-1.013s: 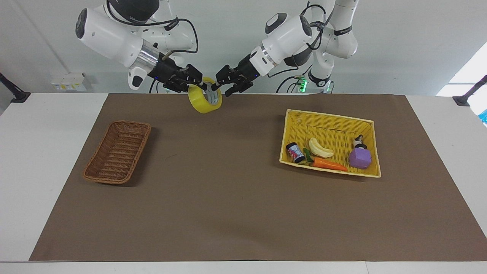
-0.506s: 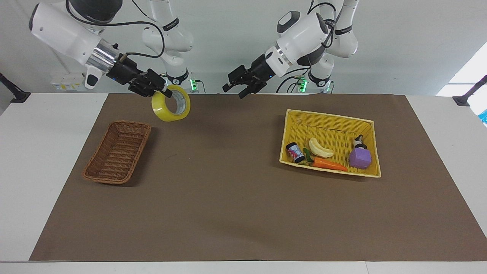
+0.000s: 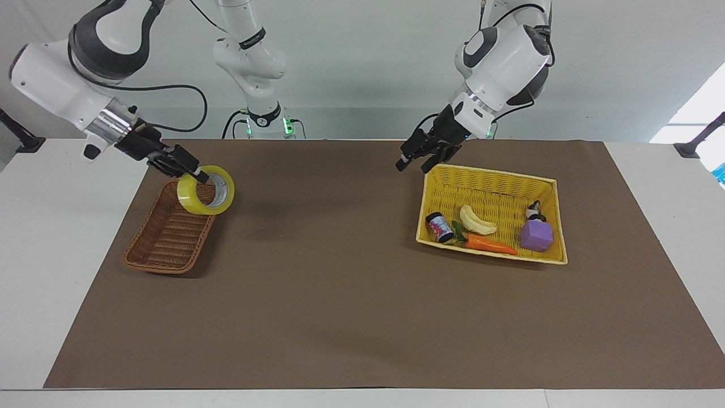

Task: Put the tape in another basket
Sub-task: 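Lower the tape into the basket while the left gripper withdraws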

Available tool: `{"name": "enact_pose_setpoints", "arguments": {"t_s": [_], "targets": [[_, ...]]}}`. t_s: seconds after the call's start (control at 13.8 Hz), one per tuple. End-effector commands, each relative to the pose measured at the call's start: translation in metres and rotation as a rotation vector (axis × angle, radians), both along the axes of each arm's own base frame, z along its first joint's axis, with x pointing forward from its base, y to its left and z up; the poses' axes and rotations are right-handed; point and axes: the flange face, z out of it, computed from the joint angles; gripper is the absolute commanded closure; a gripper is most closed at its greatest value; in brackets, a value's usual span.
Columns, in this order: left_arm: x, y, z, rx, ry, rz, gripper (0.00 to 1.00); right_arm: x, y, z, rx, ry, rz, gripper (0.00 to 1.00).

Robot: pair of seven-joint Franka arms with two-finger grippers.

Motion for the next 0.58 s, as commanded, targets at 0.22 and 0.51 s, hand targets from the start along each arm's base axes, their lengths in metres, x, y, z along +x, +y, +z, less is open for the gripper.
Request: {"name": "enact_pose_setpoints", "arguments": {"t_s": [0.22, 0.51], "targets": [[0.03, 0.071, 0.005, 0.203, -0.035, -0.004, 0.0, -0.009, -0.041, -0.029, -0.125, -0.038, 0.107, 1.0], [0.045, 0.15, 0.008, 0.297, -0.08, -0.195, 0.0, -0.018, -0.07, -0.063, -0.146, -0.087, 0.233, 1.0]]}}
